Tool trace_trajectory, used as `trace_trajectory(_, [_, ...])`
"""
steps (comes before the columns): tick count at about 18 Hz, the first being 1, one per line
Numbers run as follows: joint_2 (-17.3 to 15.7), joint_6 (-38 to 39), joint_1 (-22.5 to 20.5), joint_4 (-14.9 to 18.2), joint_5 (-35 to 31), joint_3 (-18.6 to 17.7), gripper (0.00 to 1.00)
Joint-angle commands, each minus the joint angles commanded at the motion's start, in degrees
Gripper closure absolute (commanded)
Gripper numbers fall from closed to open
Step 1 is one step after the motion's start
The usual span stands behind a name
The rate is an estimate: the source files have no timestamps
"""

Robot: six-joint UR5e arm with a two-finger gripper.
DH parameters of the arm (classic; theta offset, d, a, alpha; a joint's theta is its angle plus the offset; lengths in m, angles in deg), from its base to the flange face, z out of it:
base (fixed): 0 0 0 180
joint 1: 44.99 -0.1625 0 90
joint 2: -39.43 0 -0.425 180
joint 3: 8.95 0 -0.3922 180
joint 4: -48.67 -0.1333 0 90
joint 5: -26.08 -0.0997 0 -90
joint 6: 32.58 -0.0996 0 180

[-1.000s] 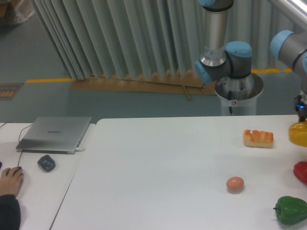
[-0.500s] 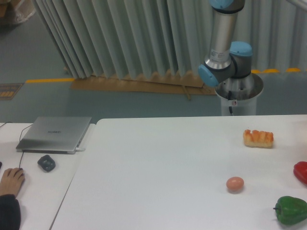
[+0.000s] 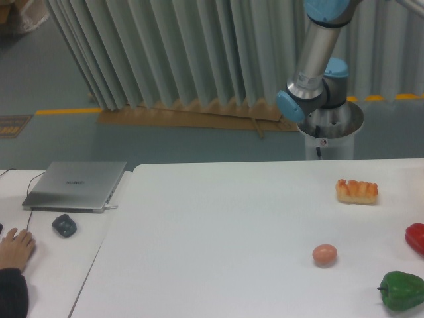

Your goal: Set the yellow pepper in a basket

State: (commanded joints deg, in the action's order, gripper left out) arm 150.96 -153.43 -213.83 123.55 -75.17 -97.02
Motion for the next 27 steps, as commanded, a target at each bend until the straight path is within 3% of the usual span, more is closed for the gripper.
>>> trace_trajectory(1, [0.00,0.00,0.17,0.00,0.00,0.00,0.47])
trace_trajectory(2, [0.00,0.00,0.26,-0.09,0.00,-0.09,0.39])
trace_trajectory(3, [0.00,-0.09,0.26,-0.17,0.00,-0.09,0.15])
trace_trajectory(4, [0.00,0.00,0.35,-0.18,0.00,-0.09,0.00])
trace_trajectory(14, [-2.98,2.19,2.02,0.44,1.05,0.00,0.00])
trace_trajectory(17, [-5.01,8.95,4.74,2.98,4.22,0.00,0.00])
trace_trajectory(24, [-7.82,27.58,14.31,5.00,4.39,0.00,0.00])
trace_trajectory(27, [-9.05,27.95,16.78,6.77,4.57,-0.44,0.00])
